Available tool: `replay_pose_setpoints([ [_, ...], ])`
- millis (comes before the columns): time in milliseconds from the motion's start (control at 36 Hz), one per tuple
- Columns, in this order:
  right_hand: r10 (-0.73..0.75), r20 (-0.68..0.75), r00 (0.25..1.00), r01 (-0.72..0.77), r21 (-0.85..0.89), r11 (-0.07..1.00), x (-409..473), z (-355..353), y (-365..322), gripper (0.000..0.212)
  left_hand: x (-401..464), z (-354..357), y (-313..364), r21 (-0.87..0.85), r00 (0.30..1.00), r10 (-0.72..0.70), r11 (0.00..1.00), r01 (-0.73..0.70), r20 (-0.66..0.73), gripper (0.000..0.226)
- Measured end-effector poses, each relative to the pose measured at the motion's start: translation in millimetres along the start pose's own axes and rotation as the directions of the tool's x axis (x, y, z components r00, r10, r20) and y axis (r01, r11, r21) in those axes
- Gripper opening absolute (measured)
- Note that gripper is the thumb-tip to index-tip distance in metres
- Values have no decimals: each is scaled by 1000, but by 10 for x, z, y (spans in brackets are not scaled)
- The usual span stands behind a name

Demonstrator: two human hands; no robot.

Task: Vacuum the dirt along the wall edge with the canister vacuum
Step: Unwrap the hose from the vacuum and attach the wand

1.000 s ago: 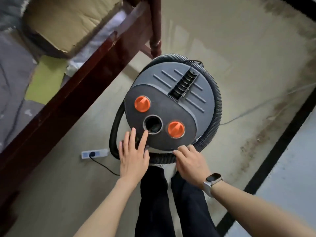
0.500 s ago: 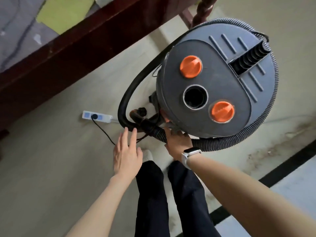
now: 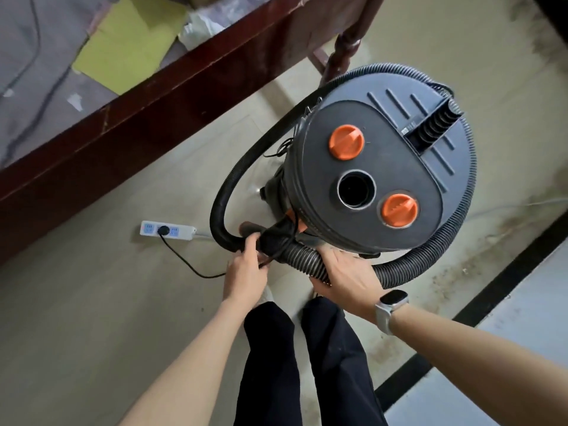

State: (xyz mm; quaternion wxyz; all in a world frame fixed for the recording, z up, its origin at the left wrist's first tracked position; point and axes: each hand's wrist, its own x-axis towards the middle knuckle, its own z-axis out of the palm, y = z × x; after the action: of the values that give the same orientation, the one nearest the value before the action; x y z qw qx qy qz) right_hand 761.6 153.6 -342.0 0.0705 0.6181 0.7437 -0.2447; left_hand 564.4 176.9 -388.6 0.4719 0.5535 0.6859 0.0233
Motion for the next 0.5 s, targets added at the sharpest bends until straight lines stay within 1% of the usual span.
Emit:
replay_pose_setpoints([
  [56,7,37,999,-7,-6,1000,-37,-32,26,48,-14,-53,-29,-100,999,-12,995,9,-29,49],
  [139,-14,40,999,14,-5,1000,-96,-56,19,50,-34,-188,-120,-200,988,-92,978,66,-125,23],
  [194,-10,34,999,10,-6,1000,-123,-68,-11,50,-25,-303,-184,-319,963,-185,941,116,-195,9],
  [278,37,32,999,-38,4,999,-165,-111,-3,48,24,-503,-275,-433,905,-312,886,166,-291,2],
  [333,51,19,999,-51,17,999,-219,-153,23,49,62,-607,-328,-463,885,-358,865,194,-299,5],
  [389,20,-1,1000,-20,11,1000,-290,-190,38,49,83,-662,-349,-461,888,-379,857,231,-259,14],
  [444,-26,-44,999,27,18,999,-367,-236,38,47,87,-671,-335,-442,911,-370,859,259,-184,35],
  [500,-36,-87,996,39,31,999,-422,-281,39,47,69,-652,-282,-405,921,-369,866,293,-122,56],
])
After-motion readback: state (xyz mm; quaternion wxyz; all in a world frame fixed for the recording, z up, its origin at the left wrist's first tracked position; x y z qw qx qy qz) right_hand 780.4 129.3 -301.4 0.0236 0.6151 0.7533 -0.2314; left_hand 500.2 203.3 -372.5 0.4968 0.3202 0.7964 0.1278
